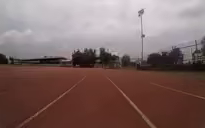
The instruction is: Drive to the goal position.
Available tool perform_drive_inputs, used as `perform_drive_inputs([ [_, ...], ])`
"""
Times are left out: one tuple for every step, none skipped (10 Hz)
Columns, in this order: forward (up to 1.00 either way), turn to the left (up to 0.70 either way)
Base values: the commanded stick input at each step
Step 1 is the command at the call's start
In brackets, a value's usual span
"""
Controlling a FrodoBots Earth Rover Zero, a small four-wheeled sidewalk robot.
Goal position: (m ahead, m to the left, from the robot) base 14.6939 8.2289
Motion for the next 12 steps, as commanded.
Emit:
perform_drive_inputs([
  [0.70, 0.00],
  [0.70, 0.00],
  [0.70, 0.00],
  [0.70, 0.00],
  [0.70, 0.00],
  [0.70, 0.00],
  [0.70, 0.00],
  [0.70, 0.00],
  [0.70, 0.00],
  [0.70, 0.00],
  [0.70, 0.00],
  [0.70, 0.00],
])
